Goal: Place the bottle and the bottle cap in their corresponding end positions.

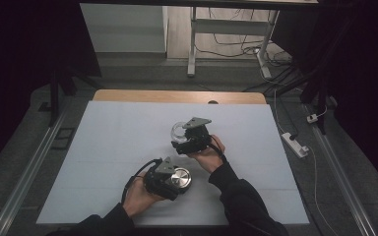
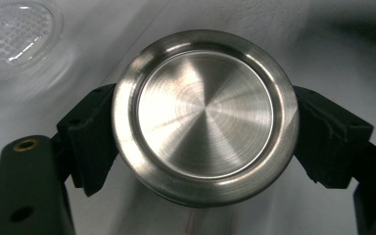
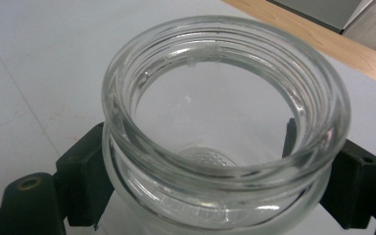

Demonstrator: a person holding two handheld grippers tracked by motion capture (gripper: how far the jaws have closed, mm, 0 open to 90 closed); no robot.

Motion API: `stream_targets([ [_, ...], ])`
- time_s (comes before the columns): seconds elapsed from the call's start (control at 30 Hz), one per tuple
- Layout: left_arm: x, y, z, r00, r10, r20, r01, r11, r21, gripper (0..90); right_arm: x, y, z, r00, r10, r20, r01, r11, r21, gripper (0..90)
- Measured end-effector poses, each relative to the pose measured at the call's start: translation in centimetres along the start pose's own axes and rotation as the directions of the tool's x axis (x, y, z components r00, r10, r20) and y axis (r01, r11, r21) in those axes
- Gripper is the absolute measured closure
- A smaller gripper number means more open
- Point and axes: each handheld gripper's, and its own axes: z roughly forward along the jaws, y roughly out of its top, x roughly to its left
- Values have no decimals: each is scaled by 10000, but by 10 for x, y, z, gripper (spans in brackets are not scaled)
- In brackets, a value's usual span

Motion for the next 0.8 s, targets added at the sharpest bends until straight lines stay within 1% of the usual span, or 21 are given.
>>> stream_targets([
  [0.03, 0, 0, 1, 10000, -56, -37, 56, 10000, -18, 190, 0, 0, 1, 10000, 20, 3, -20, 10000, 14, 152],
  [0.13, 2, -1, 4, 9999, -74, -110, 74, 10000, 61, 190, -2, 2, 5, 10000, 2, 68, -2, 10000, -12, 152],
  [0.17, 3, -2, 4, 9999, -20, -131, 22, 9999, 149, 190, -3, 2, 7, 10000, 38, 67, -38, 10000, 2, 152],
  [0.23, 3, -2, 6, 9998, -88, -177, 90, 9998, 156, 190, -3, 2, 9, 9999, 47, 91, -46, 10000, -24, 152],
  [0.47, 6, -4, 11, 9994, -42, -333, 55, 9993, 383, 189, -5, 2, 18, 9999, -18, 157, 17, 10000, 48, 152],
  [0.53, 6, -5, 13, 9990, -57, -437, 74, 9992, 405, 189, -5, 2, 20, 9998, -33, 185, 32, 10000, 68, 152],
  [0.6, 7, -5, 13, 9990, -18, -440, 38, 9990, 447, 189, -5, 1, 22, 9998, -11, 182, 10, 10000, 64, 152],
  [0.8, 9, -7, 15, 9985, -69, -534, 94, 9988, 481, 189, -5, -1, 26, 9998, 40, 182, -42, 9999, 99, 151],
])
